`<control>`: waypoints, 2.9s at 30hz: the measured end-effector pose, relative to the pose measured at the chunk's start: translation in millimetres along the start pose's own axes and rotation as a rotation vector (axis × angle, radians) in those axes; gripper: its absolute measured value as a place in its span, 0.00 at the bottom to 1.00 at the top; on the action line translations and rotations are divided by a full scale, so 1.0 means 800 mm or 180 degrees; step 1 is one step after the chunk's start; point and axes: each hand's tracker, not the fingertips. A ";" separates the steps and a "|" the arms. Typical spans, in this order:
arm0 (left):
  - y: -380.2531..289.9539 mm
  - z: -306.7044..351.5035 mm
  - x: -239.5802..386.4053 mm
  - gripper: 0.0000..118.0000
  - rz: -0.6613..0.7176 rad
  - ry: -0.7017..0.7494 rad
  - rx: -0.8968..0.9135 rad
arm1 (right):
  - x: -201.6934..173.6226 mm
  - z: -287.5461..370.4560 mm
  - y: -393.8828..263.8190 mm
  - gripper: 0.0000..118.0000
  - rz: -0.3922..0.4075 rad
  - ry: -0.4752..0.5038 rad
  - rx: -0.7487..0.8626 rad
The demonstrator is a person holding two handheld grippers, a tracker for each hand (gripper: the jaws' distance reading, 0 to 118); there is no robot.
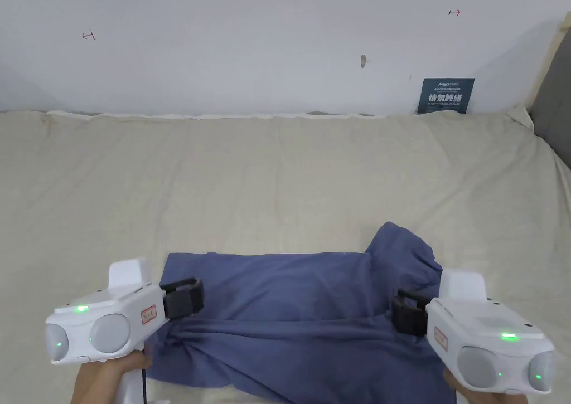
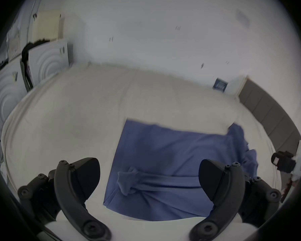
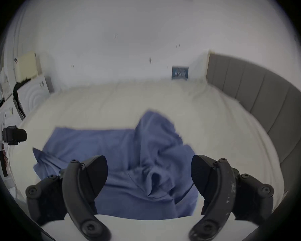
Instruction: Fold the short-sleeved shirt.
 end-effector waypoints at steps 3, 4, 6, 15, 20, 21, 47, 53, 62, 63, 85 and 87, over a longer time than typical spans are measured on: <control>0.005 0.063 0.019 0.98 -0.0199 -0.0051 0.0516 | 0.005 0.069 0.019 0.86 0.0009 -0.0032 0.0474; 0.003 0.082 0.024 0.98 -0.0255 -0.0061 0.0662 | 0.006 0.089 0.020 0.86 0.0034 -0.0062 0.0615; -0.008 0.119 0.036 0.98 -0.0369 -0.0070 0.0923 | 0.006 0.134 0.015 0.86 0.0087 -0.0144 0.0896; -0.088 0.194 0.058 0.73 -0.0681 0.0054 0.1448 | 0.005 0.230 -0.035 0.66 0.0205 -0.0358 0.1331; -0.106 0.198 0.056 0.00 -0.0640 0.0010 0.1133 | 0.007 0.233 -0.050 0.01 0.0158 -0.0365 0.1239; -0.105 0.198 0.051 0.00 -0.0598 -0.0032 0.1137 | 0.009 0.233 -0.052 0.01 0.0148 -0.0354 0.1244; -0.086 -0.070 -0.045 0.83 -0.0175 0.0487 -0.1020 | 0.015 0.116 -0.043 0.01 0.0088 -0.0400 0.0578; -0.119 -0.075 -0.044 0.20 -0.0153 0.0473 -0.1010 | 0.028 0.068 -0.068 0.15 -0.0104 -0.0372 -0.0023; -0.100 -0.046 -0.044 0.05 -0.0098 0.0164 -0.0756 | 0.037 -0.020 -0.140 0.85 -0.0481 -0.0368 -0.1119; -0.098 -0.043 -0.045 0.05 -0.0075 0.0149 -0.0741 | 0.037 -0.026 -0.143 0.84 -0.0482 -0.0344 -0.1112; -0.166 0.071 -0.118 0.05 0.0235 0.0075 -0.1003 | 0.048 0.099 -0.180 0.09 -0.0193 -0.0009 -0.1010; -0.191 0.082 -0.124 0.05 0.0196 0.0123 -0.1088 | 0.046 0.105 -0.205 0.09 -0.0186 -0.0007 -0.1106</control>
